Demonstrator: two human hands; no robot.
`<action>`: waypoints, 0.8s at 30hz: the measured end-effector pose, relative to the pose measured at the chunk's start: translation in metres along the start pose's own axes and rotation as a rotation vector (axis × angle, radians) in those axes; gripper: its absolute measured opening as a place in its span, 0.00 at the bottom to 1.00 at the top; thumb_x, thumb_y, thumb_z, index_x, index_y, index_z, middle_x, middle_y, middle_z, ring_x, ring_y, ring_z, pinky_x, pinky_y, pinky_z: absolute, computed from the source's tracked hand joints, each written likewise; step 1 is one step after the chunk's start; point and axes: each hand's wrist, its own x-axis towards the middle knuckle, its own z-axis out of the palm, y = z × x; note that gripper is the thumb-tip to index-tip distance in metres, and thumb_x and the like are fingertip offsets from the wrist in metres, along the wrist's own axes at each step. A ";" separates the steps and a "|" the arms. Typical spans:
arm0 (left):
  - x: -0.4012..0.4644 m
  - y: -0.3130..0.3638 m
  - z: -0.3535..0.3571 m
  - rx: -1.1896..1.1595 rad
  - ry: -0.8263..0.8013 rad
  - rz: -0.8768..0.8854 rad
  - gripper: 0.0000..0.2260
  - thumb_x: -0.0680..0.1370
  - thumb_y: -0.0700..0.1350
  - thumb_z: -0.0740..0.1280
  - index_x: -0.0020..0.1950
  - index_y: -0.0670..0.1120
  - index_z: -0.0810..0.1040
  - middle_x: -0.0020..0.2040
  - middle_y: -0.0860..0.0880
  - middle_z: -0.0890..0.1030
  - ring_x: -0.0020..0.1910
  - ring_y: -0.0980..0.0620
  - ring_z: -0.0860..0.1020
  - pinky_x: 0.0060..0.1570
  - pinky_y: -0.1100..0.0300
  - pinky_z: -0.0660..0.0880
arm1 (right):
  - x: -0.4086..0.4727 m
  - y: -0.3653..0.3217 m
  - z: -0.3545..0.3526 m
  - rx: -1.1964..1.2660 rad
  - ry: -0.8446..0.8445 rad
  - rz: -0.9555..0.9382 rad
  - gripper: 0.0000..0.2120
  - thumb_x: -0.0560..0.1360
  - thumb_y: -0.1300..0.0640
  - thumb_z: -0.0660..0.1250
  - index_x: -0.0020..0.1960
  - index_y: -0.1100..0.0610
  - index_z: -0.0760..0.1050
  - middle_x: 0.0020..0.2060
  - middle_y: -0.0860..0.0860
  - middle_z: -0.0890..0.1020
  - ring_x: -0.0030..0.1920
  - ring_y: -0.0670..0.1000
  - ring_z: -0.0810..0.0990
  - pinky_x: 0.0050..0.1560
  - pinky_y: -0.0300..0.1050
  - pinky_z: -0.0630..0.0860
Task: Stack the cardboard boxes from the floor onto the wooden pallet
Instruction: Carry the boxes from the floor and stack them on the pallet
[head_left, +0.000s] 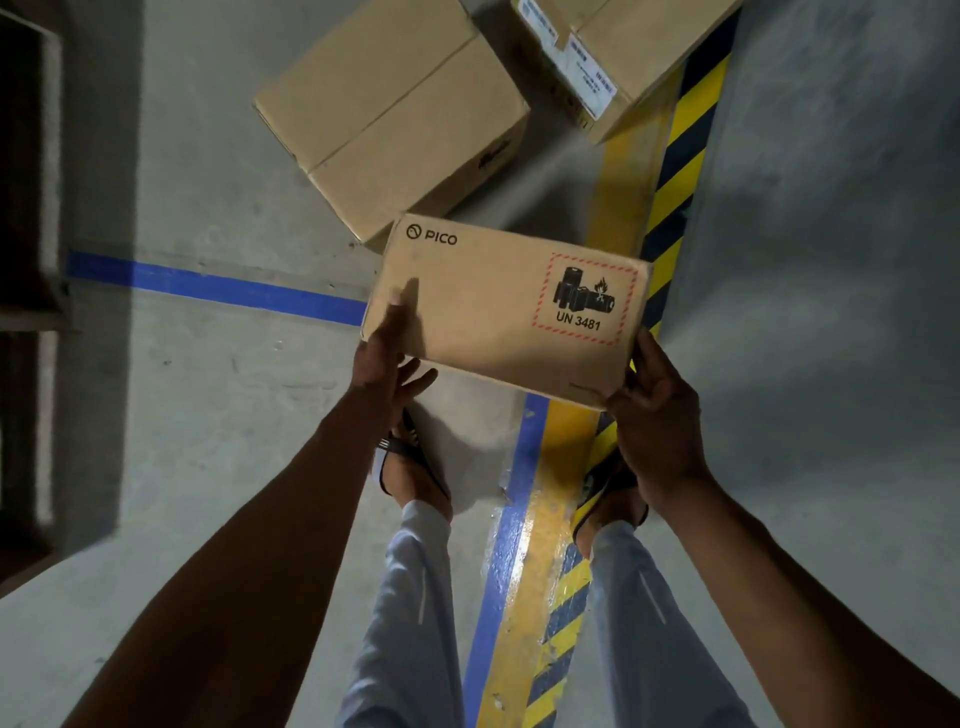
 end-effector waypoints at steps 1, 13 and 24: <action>0.003 0.000 -0.001 0.041 0.006 -0.008 0.34 0.76 0.65 0.73 0.74 0.48 0.68 0.71 0.40 0.76 0.68 0.37 0.78 0.55 0.45 0.83 | 0.000 -0.002 0.001 -0.004 0.003 -0.004 0.30 0.79 0.59 0.69 0.78 0.44 0.69 0.68 0.46 0.81 0.67 0.47 0.81 0.60 0.60 0.83; 0.010 -0.011 -0.071 0.262 0.209 0.022 0.22 0.79 0.70 0.65 0.66 0.60 0.76 0.68 0.49 0.76 0.70 0.41 0.72 0.69 0.30 0.71 | -0.045 -0.029 0.091 -0.266 -0.213 -0.221 0.24 0.76 0.52 0.67 0.72 0.53 0.78 0.72 0.48 0.78 0.73 0.51 0.74 0.74 0.51 0.71; 0.016 0.005 -0.080 0.280 0.031 0.097 0.43 0.70 0.67 0.78 0.82 0.60 0.67 0.73 0.51 0.77 0.71 0.46 0.75 0.69 0.40 0.76 | 0.089 -0.016 0.063 0.179 -0.059 0.514 0.37 0.78 0.28 0.55 0.67 0.57 0.78 0.50 0.54 0.84 0.51 0.56 0.83 0.53 0.53 0.77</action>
